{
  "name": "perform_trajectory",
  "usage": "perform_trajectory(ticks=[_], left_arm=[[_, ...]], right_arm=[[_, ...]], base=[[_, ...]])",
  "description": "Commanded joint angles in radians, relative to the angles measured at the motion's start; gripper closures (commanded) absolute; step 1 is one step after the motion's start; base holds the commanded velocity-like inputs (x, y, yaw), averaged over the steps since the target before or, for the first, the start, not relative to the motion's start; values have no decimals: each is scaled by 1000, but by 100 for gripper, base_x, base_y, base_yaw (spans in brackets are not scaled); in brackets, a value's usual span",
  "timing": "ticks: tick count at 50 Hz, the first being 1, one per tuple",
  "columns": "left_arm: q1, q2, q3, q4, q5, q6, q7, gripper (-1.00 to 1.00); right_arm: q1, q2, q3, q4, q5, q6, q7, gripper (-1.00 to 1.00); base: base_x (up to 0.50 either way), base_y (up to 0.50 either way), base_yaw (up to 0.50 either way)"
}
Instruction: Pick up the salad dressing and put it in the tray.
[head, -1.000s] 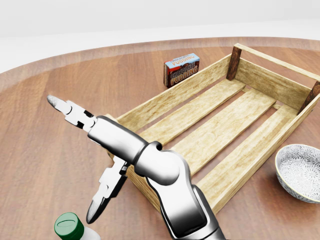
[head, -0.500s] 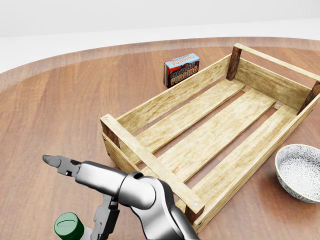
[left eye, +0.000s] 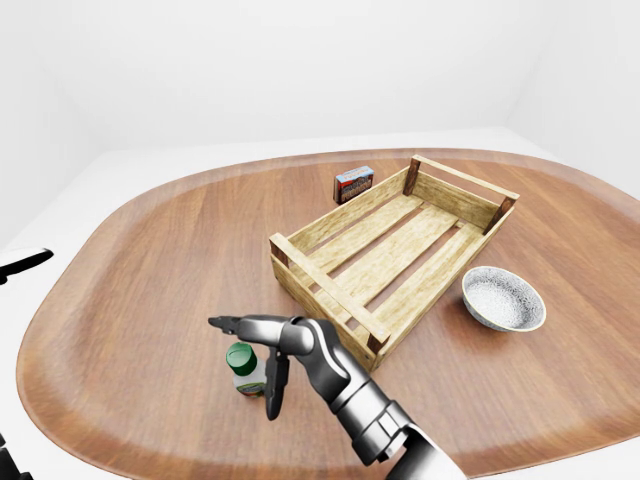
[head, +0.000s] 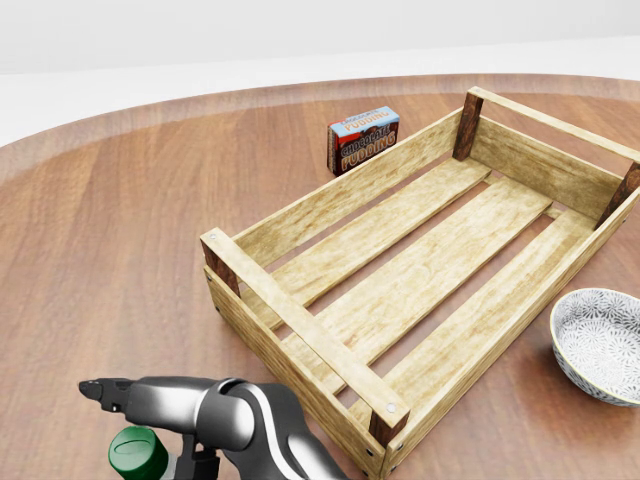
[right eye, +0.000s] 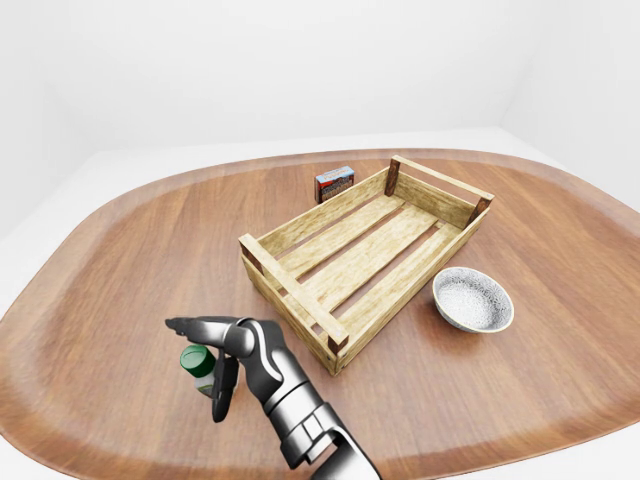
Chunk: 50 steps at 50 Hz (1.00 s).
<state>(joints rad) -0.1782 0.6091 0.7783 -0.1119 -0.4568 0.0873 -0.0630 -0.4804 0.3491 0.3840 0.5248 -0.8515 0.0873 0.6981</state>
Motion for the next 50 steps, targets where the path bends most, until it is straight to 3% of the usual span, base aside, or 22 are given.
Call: perform_trajectory(ticks=[1, 5, 6, 7, 25, 38, 50], left_arm=[[3, 3, 5, 13, -6, 0, -4, -100], [4, 4, 5, 15, -10, 0, -3, -100], [4, 4, 5, 13, -10, 0, -3, -100], [5, 4, 5, 12, -9, 0, -3, -100], [6, -7, -7, 15, 0, 0, -9, -100], [4, -12, -17, 20, 10, 0, -13, -100], [4, -16, -19, 18, 14, 0, -19, -100]], right_arm=[[-21, 0, 2, 144, -36, 0, 0, -100], [-46, 0, -8, 190, -60, 0, 0, -100], [-53, 0, -10, 197, -76, 0, 0, 11], [-59, 0, -24, 193, -75, 0, 0, 96], [-47, -2, -39, -2, -181, 0, 0, 96], [-170, -70, -98, -177, -273, 0, 0, 96], [-337, -54, -165, -234, -224, 0, 0, 96]], base=[[0, 0, 0], [0, 0, 0], [0, 0, 0], [0, 0, 0], [0, 0, 0], [0, 0, 0], [0, 0, 0]])
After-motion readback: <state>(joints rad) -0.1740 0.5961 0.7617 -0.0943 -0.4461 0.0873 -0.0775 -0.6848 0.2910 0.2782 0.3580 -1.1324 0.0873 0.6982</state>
